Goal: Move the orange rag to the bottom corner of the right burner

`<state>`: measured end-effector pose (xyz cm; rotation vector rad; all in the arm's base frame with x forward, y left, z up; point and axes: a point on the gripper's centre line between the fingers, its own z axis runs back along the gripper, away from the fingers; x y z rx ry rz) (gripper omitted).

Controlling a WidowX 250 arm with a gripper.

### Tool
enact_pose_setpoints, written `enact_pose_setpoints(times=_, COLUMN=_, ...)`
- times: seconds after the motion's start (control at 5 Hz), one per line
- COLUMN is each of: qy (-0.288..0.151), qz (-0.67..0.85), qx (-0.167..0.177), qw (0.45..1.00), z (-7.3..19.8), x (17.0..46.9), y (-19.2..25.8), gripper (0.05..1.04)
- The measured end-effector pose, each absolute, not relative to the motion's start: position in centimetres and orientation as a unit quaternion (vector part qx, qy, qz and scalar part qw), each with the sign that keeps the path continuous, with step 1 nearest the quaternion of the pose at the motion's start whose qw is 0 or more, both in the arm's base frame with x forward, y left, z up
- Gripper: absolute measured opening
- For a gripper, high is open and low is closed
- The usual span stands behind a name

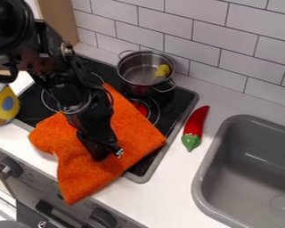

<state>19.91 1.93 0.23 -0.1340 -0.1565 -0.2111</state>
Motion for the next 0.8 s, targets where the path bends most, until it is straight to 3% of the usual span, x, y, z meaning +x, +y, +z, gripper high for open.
enact_pose_setpoints(times=0.8, qy=-0.051, qz=-0.098, qx=-0.101, qw=0.989, z=0.7, x=18.6, y=0.3, gripper=0.052)
